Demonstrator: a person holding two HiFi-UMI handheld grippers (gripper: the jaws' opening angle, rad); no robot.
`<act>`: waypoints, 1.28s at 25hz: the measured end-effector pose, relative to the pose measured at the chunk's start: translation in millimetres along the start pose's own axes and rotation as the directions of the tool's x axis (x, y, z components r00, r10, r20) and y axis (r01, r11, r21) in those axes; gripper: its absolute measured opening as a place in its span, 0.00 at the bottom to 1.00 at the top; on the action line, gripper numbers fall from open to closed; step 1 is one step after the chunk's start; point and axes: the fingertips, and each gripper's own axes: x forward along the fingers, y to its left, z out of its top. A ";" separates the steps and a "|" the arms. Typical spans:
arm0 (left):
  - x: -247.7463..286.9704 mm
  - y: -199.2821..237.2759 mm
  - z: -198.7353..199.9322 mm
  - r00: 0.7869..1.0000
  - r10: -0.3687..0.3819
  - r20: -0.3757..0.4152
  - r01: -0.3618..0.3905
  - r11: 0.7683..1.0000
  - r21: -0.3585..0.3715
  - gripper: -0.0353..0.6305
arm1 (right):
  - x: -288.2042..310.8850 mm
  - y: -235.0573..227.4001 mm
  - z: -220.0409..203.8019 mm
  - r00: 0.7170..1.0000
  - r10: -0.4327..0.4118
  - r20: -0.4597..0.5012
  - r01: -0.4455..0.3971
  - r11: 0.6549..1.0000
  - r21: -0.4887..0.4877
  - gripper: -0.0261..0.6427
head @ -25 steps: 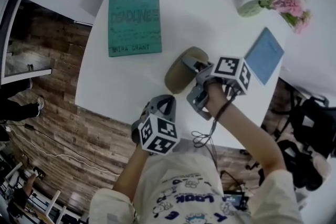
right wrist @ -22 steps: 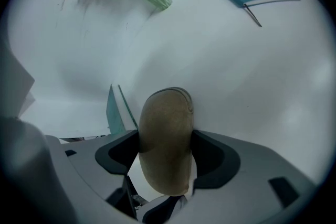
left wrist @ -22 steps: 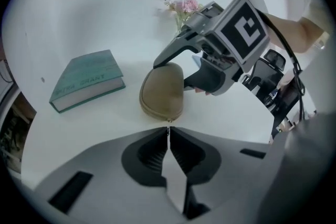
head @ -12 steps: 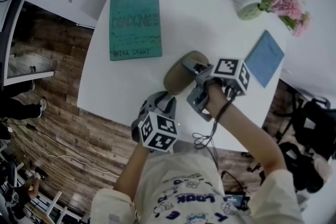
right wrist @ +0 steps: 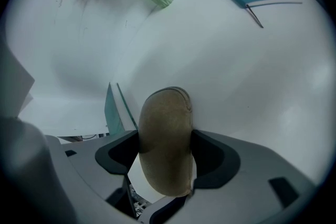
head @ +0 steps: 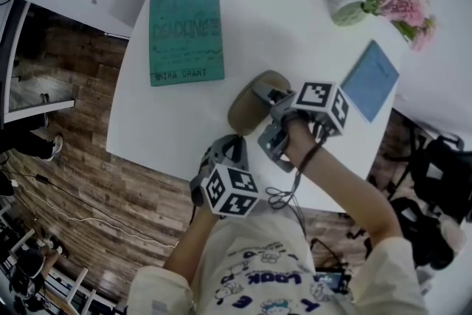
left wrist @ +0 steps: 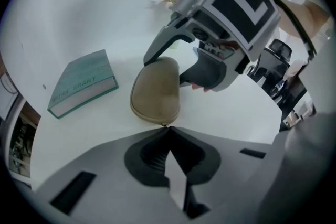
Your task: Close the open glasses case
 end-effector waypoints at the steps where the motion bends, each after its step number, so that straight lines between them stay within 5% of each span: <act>1: 0.4 -3.6 0.1 1.000 0.004 -0.002 -0.004 1.000 0.011 0.06 | -0.1 0.3 -0.4 1.000 0.000 0.002 0.000 1.000 -0.007 0.51; 10: 7.7 -27.4 6.2 0.996 -0.093 0.005 0.093 0.995 0.017 0.06 | -1.3 2.1 -1.0 0.999 0.029 0.034 -0.028 0.999 -0.024 0.51; 20: 12.2 -36.0 7.8 0.985 -0.164 0.049 0.167 0.984 -0.067 0.06 | -1.6 2.4 -1.3 0.998 0.046 0.036 -0.044 0.998 -0.051 0.51; 26: 11.2 -36.3 6.3 0.985 -0.159 0.068 0.164 0.983 -0.078 0.06 | -1.6 5.3 -5.4 0.998 0.070 0.008 -0.068 0.990 -0.127 0.51; 32: 10.4 -37.7 4.8 0.982 -0.173 0.068 0.180 0.979 -0.100 0.06 | -9.7 7.9 -6.9 0.998 0.055 0.037 -0.040 0.949 -0.313 0.51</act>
